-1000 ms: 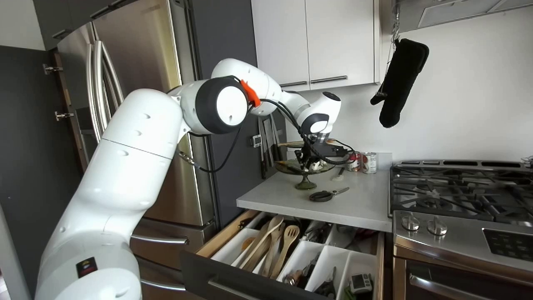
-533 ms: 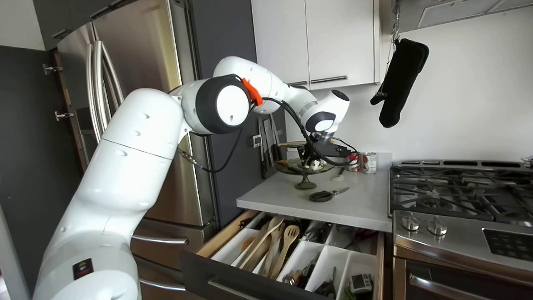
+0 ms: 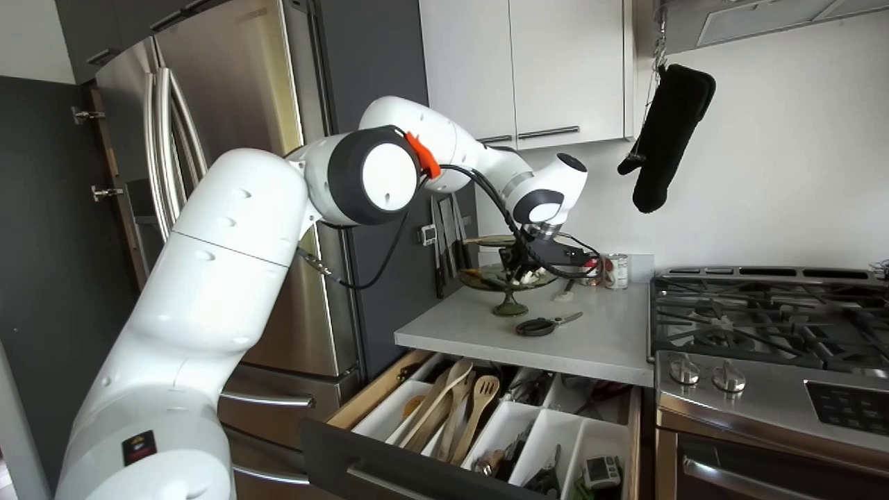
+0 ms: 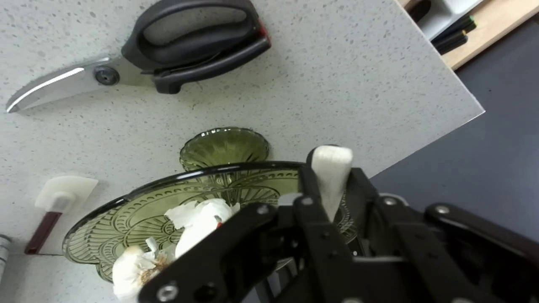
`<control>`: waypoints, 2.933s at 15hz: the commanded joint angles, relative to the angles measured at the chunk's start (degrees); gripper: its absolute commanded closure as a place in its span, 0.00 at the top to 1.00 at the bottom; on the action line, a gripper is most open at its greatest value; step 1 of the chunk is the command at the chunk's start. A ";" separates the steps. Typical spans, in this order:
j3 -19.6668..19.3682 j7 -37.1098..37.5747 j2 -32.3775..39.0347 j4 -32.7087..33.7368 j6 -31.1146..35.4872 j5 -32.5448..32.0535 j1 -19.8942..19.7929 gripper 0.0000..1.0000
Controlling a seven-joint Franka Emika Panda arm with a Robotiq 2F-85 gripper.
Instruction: Move the serving spoon to the right
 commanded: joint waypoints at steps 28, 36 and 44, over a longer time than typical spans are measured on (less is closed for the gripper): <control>4.32 -9.26 3.77 -0.68 15.99 4.57 4.13 0.37; 4.78 -12.46 4.56 -1.14 18.92 6.56 3.91 0.34; 4.45 -13.01 4.63 -1.61 19.38 6.09 4.17 0.18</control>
